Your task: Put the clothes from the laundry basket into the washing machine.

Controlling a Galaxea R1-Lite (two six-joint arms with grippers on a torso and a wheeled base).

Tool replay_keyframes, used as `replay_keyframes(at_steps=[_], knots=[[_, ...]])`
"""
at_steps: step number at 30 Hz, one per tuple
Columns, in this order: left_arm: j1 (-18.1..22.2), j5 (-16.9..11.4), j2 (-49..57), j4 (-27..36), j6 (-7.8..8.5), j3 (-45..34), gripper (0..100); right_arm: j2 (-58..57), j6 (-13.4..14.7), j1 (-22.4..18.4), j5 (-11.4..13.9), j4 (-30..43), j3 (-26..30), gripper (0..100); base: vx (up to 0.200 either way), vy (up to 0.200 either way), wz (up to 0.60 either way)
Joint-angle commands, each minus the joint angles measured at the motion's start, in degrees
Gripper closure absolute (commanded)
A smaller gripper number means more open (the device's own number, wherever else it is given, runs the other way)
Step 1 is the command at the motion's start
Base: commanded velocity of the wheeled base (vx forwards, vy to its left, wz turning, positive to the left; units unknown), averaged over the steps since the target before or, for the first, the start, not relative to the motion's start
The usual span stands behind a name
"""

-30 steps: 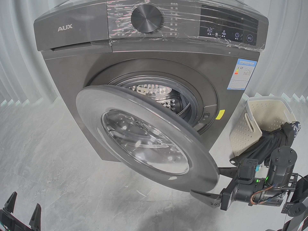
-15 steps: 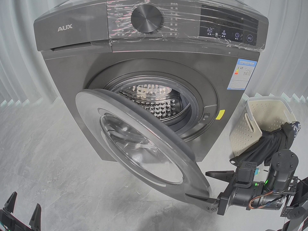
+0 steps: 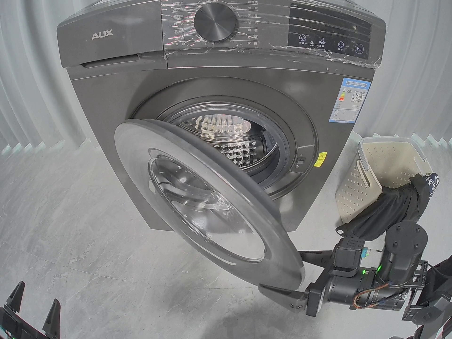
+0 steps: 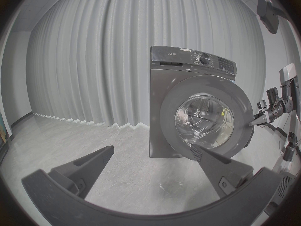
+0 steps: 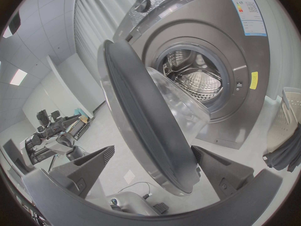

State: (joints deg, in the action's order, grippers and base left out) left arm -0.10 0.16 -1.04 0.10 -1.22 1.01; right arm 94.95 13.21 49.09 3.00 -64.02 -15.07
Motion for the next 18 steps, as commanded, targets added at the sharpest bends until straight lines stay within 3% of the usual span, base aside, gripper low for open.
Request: replay_keyframes(at_steps=[1,12,18], knots=[[0.0,0.0,0.9,0.0,-0.01,-0.9,0,0.8,0.2,2.0,0.3,-1.4,0.6,0,0.000,0.000,0.00],[0.0,0.0,0.9,0.0,-0.01,-0.9,0,-8.2,0.2,1.2,0.3,-2.5,1.8,0,0.000,0.000,0.00],[0.0,0.0,0.9,0.0,0.08,-0.9,0,-14.8,1.2,-2.2,0.5,-1.5,1.0,0,0.000,0.000,0.00]])
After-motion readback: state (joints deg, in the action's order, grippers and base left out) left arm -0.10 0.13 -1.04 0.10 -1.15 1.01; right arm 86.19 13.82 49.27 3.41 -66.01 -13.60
